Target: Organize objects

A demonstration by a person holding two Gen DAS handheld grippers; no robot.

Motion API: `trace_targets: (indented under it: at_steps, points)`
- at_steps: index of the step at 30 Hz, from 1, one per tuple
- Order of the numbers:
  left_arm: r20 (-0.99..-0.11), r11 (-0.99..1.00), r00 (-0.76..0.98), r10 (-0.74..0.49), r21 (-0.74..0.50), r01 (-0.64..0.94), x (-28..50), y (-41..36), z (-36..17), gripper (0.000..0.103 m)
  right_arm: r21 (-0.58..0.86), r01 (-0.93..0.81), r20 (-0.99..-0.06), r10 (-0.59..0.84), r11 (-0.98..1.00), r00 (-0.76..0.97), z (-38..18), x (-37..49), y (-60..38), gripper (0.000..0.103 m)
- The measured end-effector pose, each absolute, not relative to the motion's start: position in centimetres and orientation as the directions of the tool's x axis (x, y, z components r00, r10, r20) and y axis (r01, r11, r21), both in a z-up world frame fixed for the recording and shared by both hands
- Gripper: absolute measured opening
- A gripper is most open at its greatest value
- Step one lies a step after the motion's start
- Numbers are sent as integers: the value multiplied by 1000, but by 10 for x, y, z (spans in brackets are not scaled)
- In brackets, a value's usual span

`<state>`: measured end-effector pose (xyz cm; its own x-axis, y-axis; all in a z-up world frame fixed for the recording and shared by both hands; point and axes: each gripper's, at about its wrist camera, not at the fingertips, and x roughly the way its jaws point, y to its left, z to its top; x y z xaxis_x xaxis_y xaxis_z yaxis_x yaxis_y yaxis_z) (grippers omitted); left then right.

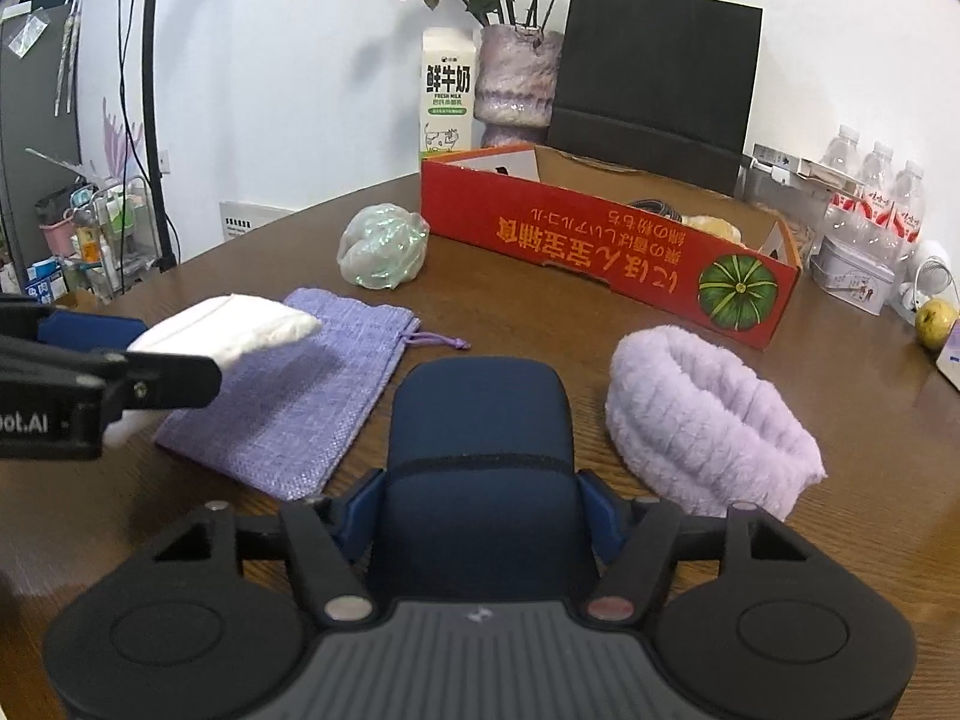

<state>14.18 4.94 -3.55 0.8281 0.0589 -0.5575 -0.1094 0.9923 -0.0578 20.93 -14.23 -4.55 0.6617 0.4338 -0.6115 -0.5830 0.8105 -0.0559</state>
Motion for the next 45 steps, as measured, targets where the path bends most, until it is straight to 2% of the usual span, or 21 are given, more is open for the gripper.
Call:
trace_targets:
  at_steps: [21, 45]
  points:
    - [-489, 994, 870, 60, -49, -95, 179, 39, -2, 67, -17, -575, -522, 484, 818, 703, 3, 237, -147, 65]
    - [-424, 991, 902, 76, -68, -115, 286, 43, 37, 66, 45, -570, -447, 527, 820, 723, 30, 321, -130, 64]
